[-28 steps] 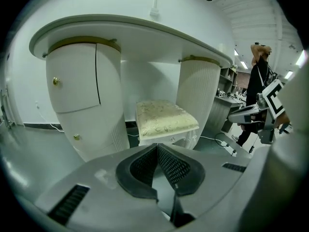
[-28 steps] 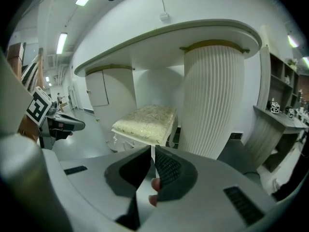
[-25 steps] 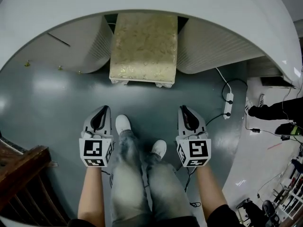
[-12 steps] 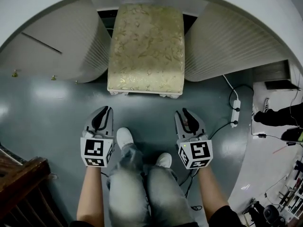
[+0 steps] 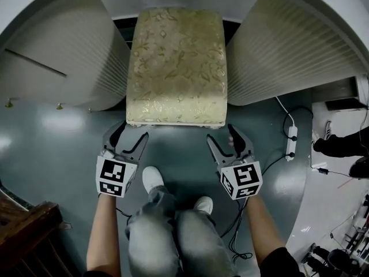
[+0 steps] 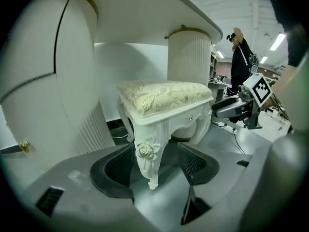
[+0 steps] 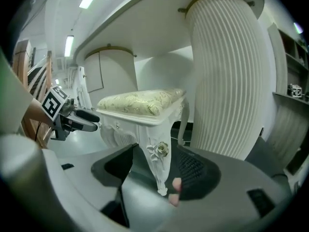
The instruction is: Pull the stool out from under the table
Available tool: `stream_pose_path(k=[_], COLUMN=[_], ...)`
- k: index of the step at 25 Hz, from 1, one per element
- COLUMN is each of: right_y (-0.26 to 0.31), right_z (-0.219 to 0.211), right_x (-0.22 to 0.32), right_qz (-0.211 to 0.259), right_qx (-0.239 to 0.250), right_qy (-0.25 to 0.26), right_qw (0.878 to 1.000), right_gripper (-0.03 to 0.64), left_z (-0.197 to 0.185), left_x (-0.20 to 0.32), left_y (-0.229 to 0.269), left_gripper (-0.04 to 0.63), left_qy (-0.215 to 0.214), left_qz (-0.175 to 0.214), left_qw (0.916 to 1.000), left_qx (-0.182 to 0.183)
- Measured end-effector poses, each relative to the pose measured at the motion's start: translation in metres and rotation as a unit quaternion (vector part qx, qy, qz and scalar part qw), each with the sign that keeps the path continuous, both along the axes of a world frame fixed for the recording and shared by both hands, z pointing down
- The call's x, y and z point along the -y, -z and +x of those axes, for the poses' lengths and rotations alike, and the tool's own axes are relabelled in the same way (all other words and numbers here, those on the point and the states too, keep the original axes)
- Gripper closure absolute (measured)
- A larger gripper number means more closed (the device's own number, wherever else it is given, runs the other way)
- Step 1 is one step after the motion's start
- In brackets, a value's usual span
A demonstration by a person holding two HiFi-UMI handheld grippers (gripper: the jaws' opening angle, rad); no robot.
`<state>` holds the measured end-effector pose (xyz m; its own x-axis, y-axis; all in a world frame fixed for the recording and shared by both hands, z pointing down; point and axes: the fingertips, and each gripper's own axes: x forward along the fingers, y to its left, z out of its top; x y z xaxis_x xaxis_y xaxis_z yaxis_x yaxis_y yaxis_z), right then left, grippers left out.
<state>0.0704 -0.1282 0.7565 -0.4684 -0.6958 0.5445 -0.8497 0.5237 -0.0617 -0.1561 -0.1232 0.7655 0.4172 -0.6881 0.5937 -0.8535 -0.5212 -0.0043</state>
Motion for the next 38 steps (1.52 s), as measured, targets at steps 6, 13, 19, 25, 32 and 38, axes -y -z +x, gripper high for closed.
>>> stream_pose_path(k=[6, 13, 19, 25, 32, 38], right_y=[-0.011, -0.024, -0.029, -0.029, -0.028, -0.024], right_z=[-0.004, -0.013, -0.021, -0.019, -0.018, -0.019], right_x=[0.013, 0.024, 0.029, 0.029, 0.029, 0.027], right_qz=[0.006, -0.008, -0.024, -0.029, -0.053, -0.065], right_qx=[-0.008, -0.017, -0.036, -0.044, -0.063, -0.068], right_qy=[0.020, 0.046, 0.078, 0.074, 0.078, 0.086], right_qw=[1.000, 0.999, 0.996, 0.996, 0.994, 0.992], right_gripper=[0.285, 0.284, 0.284, 0.284, 0.291, 0.301], left_z=[0.000, 0.008, 0.009, 0.008, 0.006, 0.005], left_x=[0.017, 0.029, 0.033, 0.033, 0.031, 0.030], left_y=[-0.009, -0.019, -0.032, -0.033, -0.031, -0.030], left_gripper=[0.313, 0.311, 0.313, 0.313, 0.314, 0.318], left_qy=[-0.020, -0.066, -0.084, -0.085, -0.082, -0.089], left_qz=[0.007, -0.003, -0.024, -0.033, -0.054, -0.071], left_qw=[0.9998, 0.9973, 0.9954, 0.9945, 0.9924, 0.9900], left_qx=[0.003, 0.031, 0.038, 0.051, 0.074, 0.083])
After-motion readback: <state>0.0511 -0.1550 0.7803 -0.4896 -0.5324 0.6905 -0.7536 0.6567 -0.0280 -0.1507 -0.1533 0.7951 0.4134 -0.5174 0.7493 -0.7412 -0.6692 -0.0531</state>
